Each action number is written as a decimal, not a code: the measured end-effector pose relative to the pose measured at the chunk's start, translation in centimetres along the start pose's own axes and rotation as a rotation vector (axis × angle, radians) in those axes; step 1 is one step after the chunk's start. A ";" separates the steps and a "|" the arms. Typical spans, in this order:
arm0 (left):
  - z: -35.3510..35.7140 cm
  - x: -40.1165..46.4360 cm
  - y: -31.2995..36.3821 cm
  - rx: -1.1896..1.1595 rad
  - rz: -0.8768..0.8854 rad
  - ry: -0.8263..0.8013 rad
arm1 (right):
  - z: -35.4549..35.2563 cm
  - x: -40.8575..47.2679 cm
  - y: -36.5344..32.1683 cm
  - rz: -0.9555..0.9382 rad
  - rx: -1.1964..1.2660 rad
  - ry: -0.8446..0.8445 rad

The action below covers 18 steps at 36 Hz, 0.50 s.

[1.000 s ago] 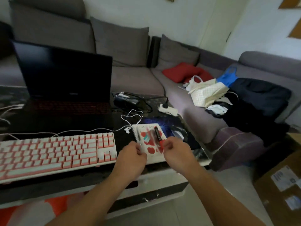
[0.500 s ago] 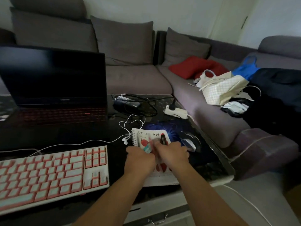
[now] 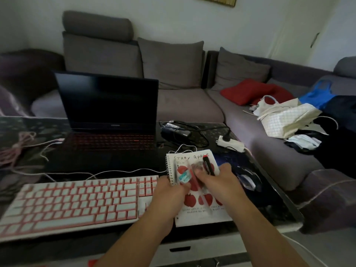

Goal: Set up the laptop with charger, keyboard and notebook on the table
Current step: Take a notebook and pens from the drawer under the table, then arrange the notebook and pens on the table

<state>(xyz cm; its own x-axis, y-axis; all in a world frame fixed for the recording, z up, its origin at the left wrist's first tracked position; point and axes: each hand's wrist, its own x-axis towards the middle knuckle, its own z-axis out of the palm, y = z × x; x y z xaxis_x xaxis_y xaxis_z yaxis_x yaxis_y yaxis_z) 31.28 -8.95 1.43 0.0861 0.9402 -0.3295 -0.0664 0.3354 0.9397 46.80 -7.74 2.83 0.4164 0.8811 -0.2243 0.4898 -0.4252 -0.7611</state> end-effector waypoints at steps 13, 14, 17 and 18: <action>-20.2 -4.0 5.5 0.207 -0.036 0.235 | 14.3 -8.2 -12.5 -0.172 0.014 -0.158; -22.6 -4.3 5.8 0.215 -0.043 0.253 | 15.9 -9.1 -13.8 -0.184 0.028 -0.179; -29.1 -5.3 7.0 0.212 -0.052 0.281 | 20.9 -11.3 -17.3 -0.214 0.064 -0.252; -31.3 -5.7 7.2 0.219 -0.056 0.298 | 22.7 -12.1 -18.5 -0.226 0.076 -0.271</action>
<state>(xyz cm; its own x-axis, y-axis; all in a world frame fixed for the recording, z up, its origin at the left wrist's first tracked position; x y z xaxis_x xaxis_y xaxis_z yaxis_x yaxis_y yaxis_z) -0.75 -10.01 7.26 -0.2121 0.9076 -0.3623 0.1474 0.3962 0.9063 15.26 -5.86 5.80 0.0811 0.9784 -0.1902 0.4838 -0.2055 -0.8507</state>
